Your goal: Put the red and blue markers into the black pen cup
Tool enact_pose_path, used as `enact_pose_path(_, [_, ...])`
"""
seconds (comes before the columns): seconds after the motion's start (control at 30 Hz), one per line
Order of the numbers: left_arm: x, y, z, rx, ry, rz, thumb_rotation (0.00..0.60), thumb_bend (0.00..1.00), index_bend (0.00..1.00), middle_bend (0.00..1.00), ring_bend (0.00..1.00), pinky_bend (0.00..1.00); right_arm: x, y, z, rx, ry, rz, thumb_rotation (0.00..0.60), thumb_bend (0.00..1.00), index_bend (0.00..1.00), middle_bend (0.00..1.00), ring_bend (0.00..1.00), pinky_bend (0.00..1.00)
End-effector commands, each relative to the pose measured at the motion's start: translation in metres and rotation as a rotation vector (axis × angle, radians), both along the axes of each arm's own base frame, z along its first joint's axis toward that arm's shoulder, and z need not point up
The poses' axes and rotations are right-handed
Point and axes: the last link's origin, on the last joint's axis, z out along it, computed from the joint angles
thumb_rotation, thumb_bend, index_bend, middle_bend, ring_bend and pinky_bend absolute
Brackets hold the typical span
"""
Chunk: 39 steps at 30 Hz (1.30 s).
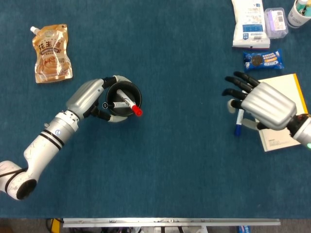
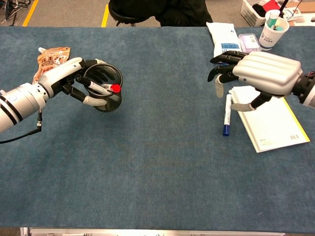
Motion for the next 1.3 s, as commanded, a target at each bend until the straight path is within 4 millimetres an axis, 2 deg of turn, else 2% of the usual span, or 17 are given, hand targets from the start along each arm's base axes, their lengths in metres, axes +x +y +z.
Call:
enact_pose_path(0.03, [-0.001, -0.001, -0.001, -0.005, 0.001, 0.0, 0.6, 0.17, 0.31, 0.37, 0.32, 0.26, -0.019, 0.005, -0.01, -0.012, 0.076, 0.032, 0.6, 0.23, 0.48, 0.27, 0.07, 0.07])
enact_pose_path(0.2, [-0.003, -0.002, 0.0, -0.011, 0.009, 0.004, 0.6, 0.17, 0.3, 0.37, 0.32, 0.26, -0.039, 0.011, -0.029, -0.006, 0.137, 0.052, 0.6, 0.22, 0.48, 0.27, 0.07, 0.08])
enact_pose_path(0.43, [-0.005, -0.003, 0.0, -0.014, 0.011, 0.012, 0.6, 0.17, 0.3, 0.36, 0.32, 0.26, -0.053, 0.013, -0.05, -0.002, 0.163, 0.063, 0.6, 0.22, 0.48, 0.27, 0.07, 0.08])
enact_pose_path(0.8, [-0.005, -0.004, 0.0, -0.017, 0.001, 0.01, 0.6, 0.17, 0.3, 0.36, 0.31, 0.26, -0.06, 0.007, -0.062, -0.023, 0.198, 0.1, 0.6, 0.26, 0.48, 0.26, 0.07, 0.08])
enact_pose_path(1.3, [-0.007, -0.004, 0.002, -0.027, -0.007, 0.02, 0.6, 0.17, 0.3, 0.35, 0.31, 0.26, -0.058, -0.001, -0.076, -0.025, 0.217, 0.118, 0.6, 0.28, 0.49, 0.26, 0.07, 0.08])
